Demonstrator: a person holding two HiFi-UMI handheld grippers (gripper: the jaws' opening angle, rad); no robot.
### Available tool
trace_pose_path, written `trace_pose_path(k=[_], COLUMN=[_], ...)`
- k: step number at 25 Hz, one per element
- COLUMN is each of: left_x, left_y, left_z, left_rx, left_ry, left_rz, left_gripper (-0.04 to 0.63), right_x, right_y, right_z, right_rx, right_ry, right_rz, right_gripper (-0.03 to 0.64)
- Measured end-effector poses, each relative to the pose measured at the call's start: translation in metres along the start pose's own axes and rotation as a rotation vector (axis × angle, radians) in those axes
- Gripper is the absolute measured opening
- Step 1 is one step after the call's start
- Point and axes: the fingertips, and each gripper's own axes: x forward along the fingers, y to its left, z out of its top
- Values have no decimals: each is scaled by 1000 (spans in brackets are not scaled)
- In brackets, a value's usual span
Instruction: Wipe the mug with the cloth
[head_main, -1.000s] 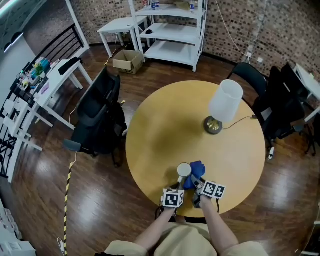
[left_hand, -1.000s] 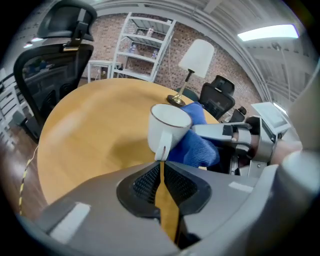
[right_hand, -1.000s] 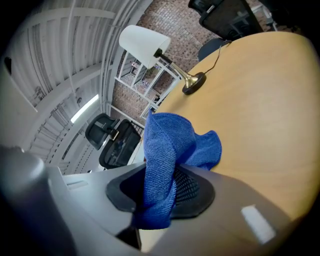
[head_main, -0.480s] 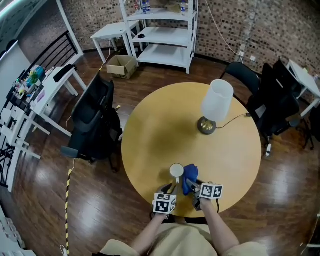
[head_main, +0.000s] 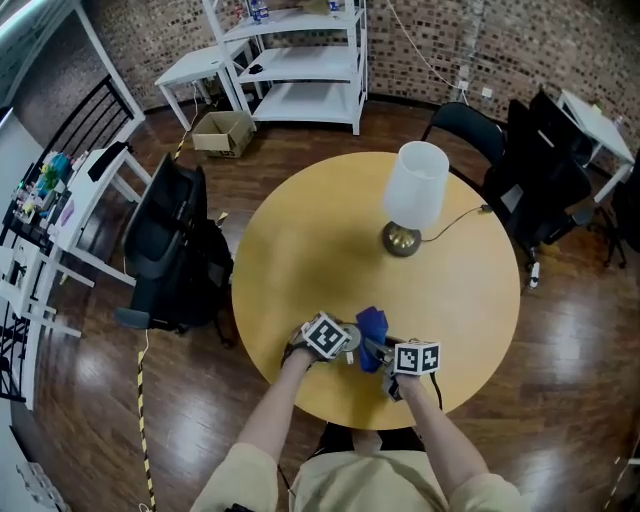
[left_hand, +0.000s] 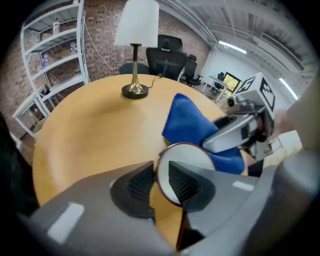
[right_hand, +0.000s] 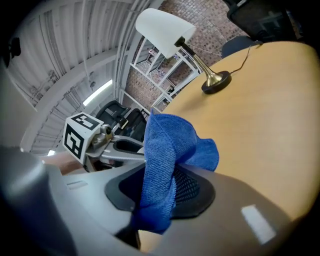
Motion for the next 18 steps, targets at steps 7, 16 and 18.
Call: trace_pose_path(k=[7,16,18], left_x=[3,0,-1], left_y=[10,5,5], left_z=[-7,-20,-27], left_rx=[-319,-498,-540], left_ry=[-80,-76,-45], left_rz=[89,143,159], left_gripper=[39,51,37], right_x=[4,-19,-41], right_y=[0,6,0], right_z=[-3,-46,-45], right_rx=[181,15,-34], right_ry=[-114,-84,-101], right_rz=[38,-83,-165], right_gripper=[106,107,110])
